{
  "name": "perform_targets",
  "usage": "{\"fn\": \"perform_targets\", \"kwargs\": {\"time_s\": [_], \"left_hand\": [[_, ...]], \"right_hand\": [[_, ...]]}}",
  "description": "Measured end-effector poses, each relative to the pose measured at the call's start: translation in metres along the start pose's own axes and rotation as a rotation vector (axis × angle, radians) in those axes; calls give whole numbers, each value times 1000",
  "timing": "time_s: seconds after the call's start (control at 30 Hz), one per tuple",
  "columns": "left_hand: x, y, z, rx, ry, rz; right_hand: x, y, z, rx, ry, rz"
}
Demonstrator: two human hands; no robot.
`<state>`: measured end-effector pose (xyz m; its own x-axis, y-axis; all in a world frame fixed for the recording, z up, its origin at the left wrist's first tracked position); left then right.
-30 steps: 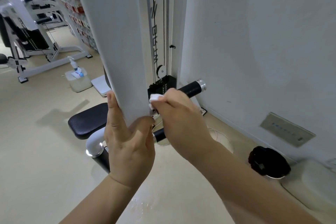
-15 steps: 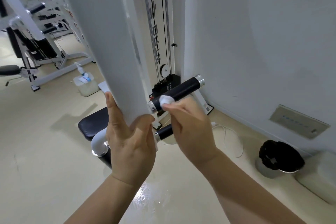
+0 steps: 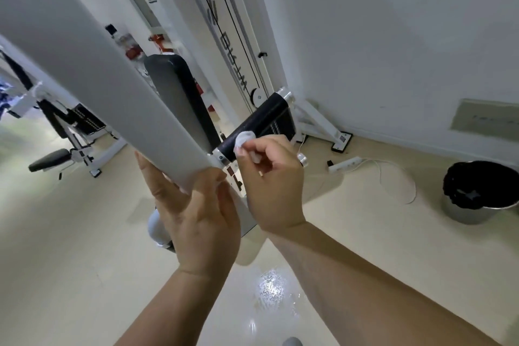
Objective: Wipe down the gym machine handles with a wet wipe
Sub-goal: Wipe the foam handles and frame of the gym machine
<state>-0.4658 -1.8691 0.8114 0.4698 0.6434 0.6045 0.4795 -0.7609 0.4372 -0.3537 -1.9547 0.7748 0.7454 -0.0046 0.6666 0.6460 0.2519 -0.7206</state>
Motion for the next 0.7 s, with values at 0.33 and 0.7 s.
{"fn": "perform_targets", "kwargs": {"time_s": [0.33, 0.7], "left_hand": [[-3, 1, -4, -4, -2, 7], [-2, 1, -4, -39, -31, 35]], "right_hand": [[37, 25, -35, 63, 202, 284], [16, 15, -24, 114, 166, 318]]}}
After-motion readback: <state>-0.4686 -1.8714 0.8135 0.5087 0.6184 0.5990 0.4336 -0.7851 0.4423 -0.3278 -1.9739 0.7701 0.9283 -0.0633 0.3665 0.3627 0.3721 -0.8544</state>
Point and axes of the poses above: each hand's wrist, its own x-axis towards the middle knuckle, its own z-axis out of the palm, y = z × x, the point moved 7 cm from there along x, towards the middle knuckle, and after that the axes turned 15 degrees about -z, right-handed, at the moved point
